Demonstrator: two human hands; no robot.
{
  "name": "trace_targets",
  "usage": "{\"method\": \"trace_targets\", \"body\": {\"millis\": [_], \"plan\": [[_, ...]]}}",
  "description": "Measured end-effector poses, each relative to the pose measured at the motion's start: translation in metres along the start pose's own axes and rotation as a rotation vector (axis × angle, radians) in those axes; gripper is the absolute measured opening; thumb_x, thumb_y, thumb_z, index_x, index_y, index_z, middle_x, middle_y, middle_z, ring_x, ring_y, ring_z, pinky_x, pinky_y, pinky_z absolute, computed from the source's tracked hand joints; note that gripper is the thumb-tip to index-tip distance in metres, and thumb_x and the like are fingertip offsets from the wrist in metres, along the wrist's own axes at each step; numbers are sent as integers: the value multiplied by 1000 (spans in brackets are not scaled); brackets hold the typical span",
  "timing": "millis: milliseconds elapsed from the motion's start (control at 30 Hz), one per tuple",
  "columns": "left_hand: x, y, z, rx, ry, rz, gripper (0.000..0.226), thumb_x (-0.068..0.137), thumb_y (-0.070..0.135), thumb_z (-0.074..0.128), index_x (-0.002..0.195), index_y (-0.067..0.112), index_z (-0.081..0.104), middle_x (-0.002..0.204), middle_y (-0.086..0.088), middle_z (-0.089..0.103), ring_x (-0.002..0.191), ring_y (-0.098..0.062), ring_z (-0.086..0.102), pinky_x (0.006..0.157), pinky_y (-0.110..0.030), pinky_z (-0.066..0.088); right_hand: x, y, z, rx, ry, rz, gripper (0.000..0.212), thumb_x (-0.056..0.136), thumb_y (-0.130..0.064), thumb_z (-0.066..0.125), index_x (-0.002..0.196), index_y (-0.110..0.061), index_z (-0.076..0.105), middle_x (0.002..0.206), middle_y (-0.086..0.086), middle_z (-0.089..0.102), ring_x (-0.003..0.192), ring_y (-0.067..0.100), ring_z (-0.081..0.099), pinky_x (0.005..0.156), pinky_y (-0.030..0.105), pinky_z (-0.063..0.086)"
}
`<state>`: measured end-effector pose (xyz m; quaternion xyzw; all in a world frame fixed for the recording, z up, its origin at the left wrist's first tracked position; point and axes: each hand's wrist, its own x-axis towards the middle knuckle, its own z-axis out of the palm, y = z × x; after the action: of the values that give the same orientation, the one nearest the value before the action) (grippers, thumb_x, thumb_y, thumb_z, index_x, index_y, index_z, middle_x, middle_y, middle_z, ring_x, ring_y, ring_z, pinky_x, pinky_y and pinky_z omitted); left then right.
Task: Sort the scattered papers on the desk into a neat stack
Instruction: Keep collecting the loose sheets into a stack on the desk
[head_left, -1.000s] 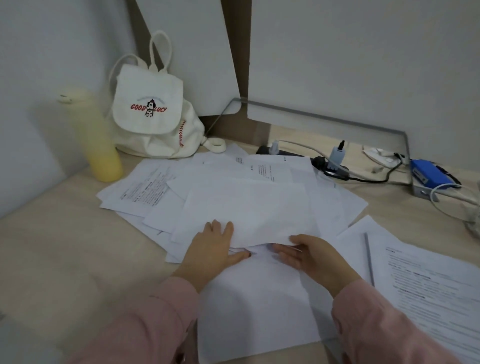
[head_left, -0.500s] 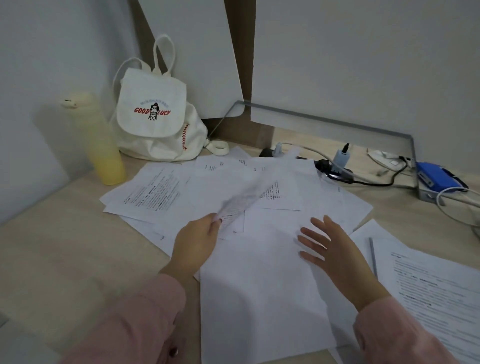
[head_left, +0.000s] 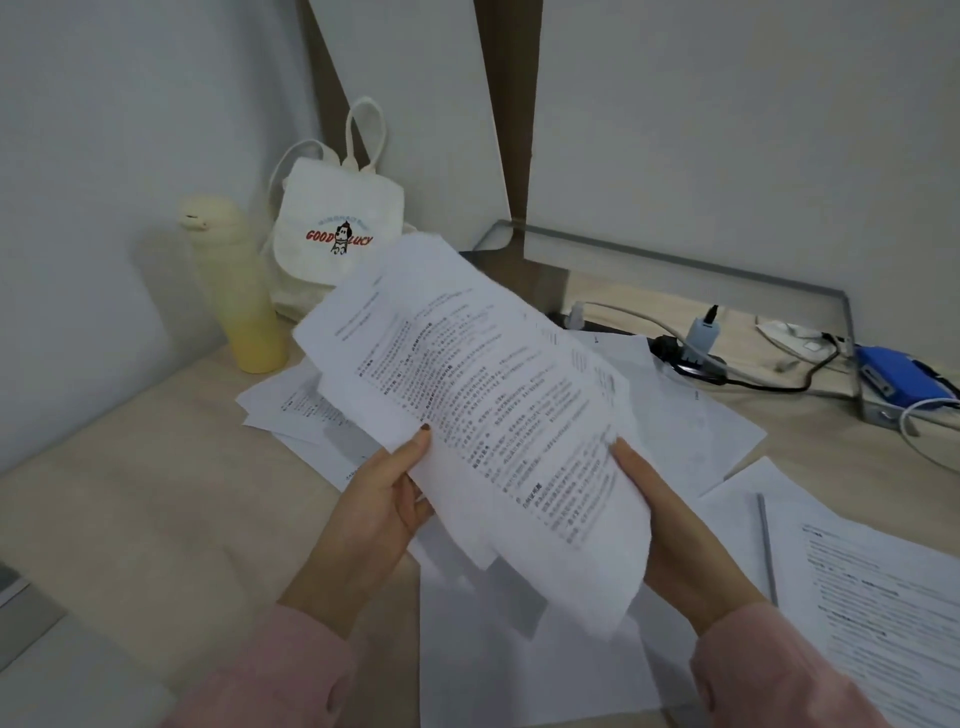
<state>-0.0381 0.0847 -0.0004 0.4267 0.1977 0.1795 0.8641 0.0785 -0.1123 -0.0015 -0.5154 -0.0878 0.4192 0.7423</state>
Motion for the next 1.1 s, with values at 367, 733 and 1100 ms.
{"method": "trace_targets", "body": {"millis": [367,733,1100], "plan": [[-6,-26,-32,232,107,-46,30,92,7,50,121,13,57,75,5,64,50,-8,44,55,-22,48,-12,7,-42,-343,386,-47,30,91,-7,50,119,-8,59,110,9,70,101,29,66,87,43,53],[-2,-35,-50,-56,173,-21,34,91,4,45,84,15,75,87,0,76,81,-14,71,71,-26,59,-20,4,-54,-987,552,53,23,94,1,33,105,-7,52,93,16,56,85,31,54,73,32,44],[1,-45,-62,-33,121,-13,35,96,14,38,127,9,54,117,-3,67,100,-14,67,76,-23,57,-20,-9,-65,-1224,874,-253,33,97,-15,34,69,-1,44,71,17,48,74,29,45,68,35,31]]}}
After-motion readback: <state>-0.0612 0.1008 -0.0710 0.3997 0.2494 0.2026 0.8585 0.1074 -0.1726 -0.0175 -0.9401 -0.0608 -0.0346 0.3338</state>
